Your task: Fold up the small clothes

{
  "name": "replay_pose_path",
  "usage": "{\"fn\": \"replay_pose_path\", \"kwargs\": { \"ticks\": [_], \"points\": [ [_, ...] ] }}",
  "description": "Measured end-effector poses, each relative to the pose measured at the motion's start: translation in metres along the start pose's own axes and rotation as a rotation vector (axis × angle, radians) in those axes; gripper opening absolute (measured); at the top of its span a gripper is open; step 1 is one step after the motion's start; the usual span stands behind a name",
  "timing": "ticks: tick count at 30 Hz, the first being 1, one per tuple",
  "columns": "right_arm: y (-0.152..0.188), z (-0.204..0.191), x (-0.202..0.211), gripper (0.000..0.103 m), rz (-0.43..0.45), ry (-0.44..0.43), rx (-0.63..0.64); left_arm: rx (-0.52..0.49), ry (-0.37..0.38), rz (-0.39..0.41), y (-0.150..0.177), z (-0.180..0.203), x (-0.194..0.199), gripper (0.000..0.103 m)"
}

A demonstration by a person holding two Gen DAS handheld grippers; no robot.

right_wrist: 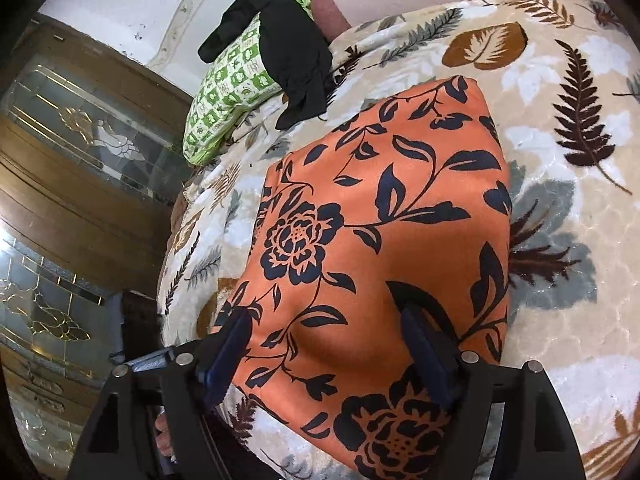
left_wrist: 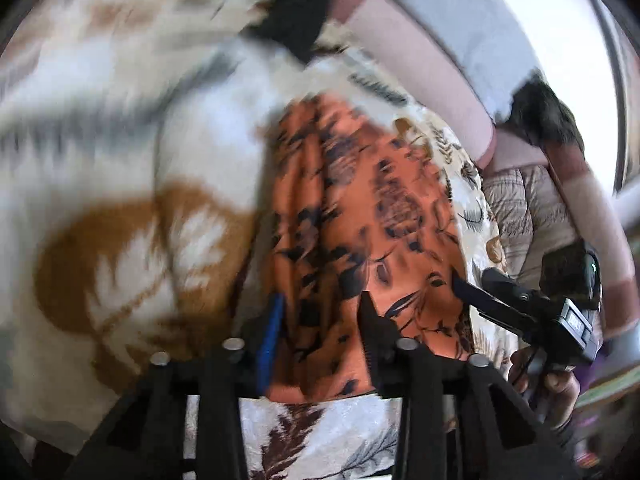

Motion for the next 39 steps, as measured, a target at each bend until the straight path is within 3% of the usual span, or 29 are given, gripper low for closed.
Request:
{"fn": "replay_pose_path", "kwargs": {
  "ticks": [1, 2, 5, 6, 7, 9, 12, 14, 16, 17, 19, 21, 24, 29, 32, 34, 36, 39],
  "points": [
    [0.000, 0.000, 0.001, 0.080, 0.001, -0.001, -0.004, -0.012, 0.020, 0.020, -0.007, 0.007, 0.003, 0.061],
    [0.000, 0.001, 0.002, 0.080, 0.002, -0.006, -0.012, -0.016, 0.039, 0.036, -0.015, 0.013, 0.003, 0.066],
    [0.001, 0.002, 0.002, 0.080, 0.007, -0.017, -0.023, -0.066, -0.028, 0.043, -0.038, 0.015, -0.023, 0.071],
    [0.002, 0.003, 0.002, 0.080, 0.008, -0.021, -0.024, -0.082, -0.078, -0.016, -0.039, 0.006, -0.044, 0.043],
    [0.002, 0.003, 0.002, 0.080, 0.010, -0.024, -0.026, -0.073, -0.114, -0.079, -0.035, -0.006, -0.062, 0.027],
    [0.002, 0.003, 0.000, 0.080, 0.006, -0.046, -0.035, 0.059, -0.050, -0.076, -0.033, -0.025, -0.068, 0.027],
    [0.002, 0.003, 0.001, 0.080, -0.005, -0.052, -0.030, -0.011, -0.097, -0.037, -0.034, -0.009, -0.052, 0.027],
    [0.001, 0.003, 0.001, 0.080, -0.014, -0.034, -0.034, -0.061, -0.118, -0.020, -0.032, 0.004, -0.043, 0.036],
    [-0.004, -0.004, 0.011, 0.080, 0.004, -0.026, -0.036, -0.083, -0.121, 0.027, -0.031, 0.017, -0.026, 0.059],
    [-0.005, -0.009, 0.018, 0.080, 0.023, -0.039, -0.030, -0.087, -0.124, 0.048, -0.030, 0.016, -0.017, 0.061],
    [-0.005, -0.019, 0.032, 0.080, 0.051, -0.083, -0.021, -0.107, -0.131, 0.056, -0.028, 0.020, -0.012, 0.061],
    [0.003, -0.016, 0.030, 0.087, 0.033, -0.106, -0.052, -0.133, -0.181, 0.035, -0.020, 0.017, -0.016, 0.061],
    [0.032, 0.015, -0.002, 0.090, -0.115, -0.022, -0.137, -0.120, -0.222, 0.003, -0.011, 0.011, -0.019, 0.059],
    [0.016, -0.011, 0.035, 0.090, 0.018, -0.081, -0.095, -0.193, -0.263, 0.062, -0.009, 0.021, 0.003, 0.061],
    [0.020, -0.005, 0.029, 0.090, -0.007, -0.111, -0.134, -0.202, -0.275, 0.064, -0.005, 0.025, 0.006, 0.061],
    [0.035, 0.014, 0.007, 0.090, -0.102, -0.058, -0.191, -0.210, -0.289, 0.062, -0.002, 0.027, 0.008, 0.061],
    [0.034, 0.015, 0.013, 0.090, -0.071, -0.074, -0.235, -0.230, -0.296, 0.070, 0.000, 0.030, 0.012, 0.061],
    [0.022, -0.004, 0.034, 0.090, -0.020, -0.099, -0.184, -0.252, -0.316, 0.071, 0.000, 0.032, 0.010, 0.061]
  ]
}}
Point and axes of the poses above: each gripper's, at about its wrist camera, not at the fingertips, and x roughly against the way its jaws point, z to its right, y to its underside, the point moved 5 cm from there along -x, roughly the way its jaws point, and after that the axes turned 9 degrees about z, right-handed, at the moved point
